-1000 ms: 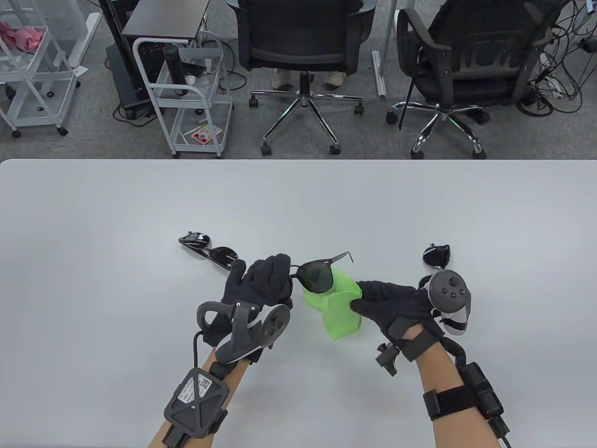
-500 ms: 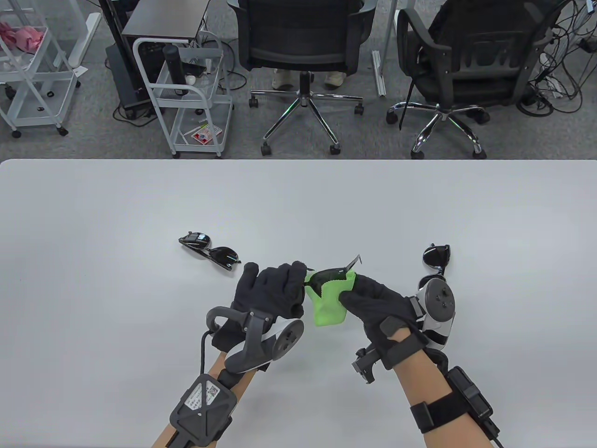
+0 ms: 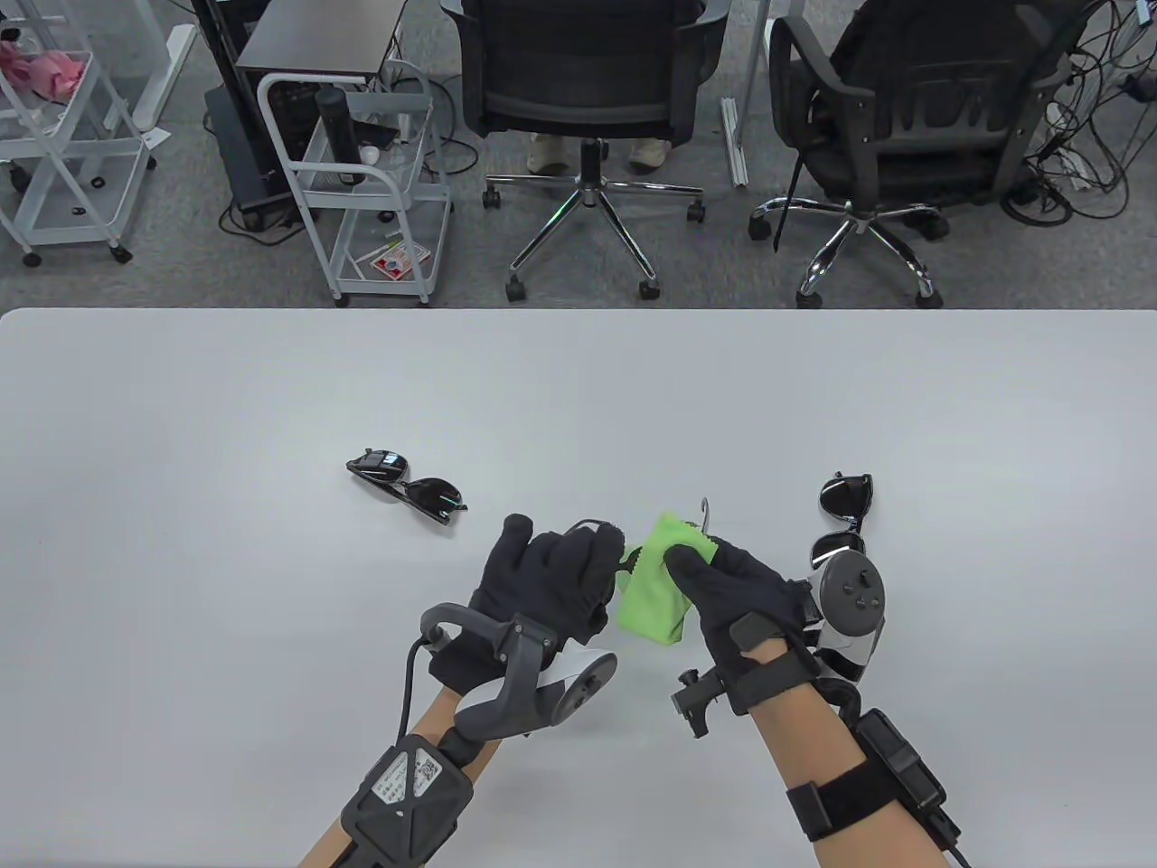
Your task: Dust sunglasses
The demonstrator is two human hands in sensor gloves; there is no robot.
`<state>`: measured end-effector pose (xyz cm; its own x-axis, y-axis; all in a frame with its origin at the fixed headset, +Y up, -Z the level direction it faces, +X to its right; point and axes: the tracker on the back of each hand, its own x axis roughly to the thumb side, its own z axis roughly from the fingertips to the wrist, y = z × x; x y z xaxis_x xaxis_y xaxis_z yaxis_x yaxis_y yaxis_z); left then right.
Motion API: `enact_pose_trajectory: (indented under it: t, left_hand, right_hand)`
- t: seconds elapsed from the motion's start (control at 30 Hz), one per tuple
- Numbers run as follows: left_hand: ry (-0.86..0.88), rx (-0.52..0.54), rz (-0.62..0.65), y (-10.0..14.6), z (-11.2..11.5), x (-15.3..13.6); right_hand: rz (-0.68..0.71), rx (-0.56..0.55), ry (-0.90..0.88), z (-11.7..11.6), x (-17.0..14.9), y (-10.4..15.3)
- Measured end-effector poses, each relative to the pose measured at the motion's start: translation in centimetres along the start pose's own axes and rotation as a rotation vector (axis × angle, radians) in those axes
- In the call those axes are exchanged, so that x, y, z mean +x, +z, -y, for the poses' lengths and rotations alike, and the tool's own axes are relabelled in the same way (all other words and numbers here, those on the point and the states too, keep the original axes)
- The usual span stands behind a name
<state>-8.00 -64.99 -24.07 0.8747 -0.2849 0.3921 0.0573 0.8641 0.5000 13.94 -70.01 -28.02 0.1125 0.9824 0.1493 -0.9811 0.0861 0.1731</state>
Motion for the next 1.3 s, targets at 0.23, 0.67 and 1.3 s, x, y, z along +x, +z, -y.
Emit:
enact_pose_trajectory:
  t: [0.23, 0.67, 1.3]
  left_hand:
    - [0.027, 0.016, -0.022, -0.1, -0.3, -1.0]
    - [0.089, -0.022, -0.039, -0.1, 0.2, -2.1]
    - [0.054, -0.005, -0.009, 0.0, -0.2, -1.7]
  right_hand:
    - [0.034, -0.081, 0.107, 0.0, 0.9, 0.0]
    - [-0.016, 0.005, -0.018, -0.3, 0.0, -0.4]
    - [0.059, -0.030, 0.217, -0.1, 1.6, -0.1]
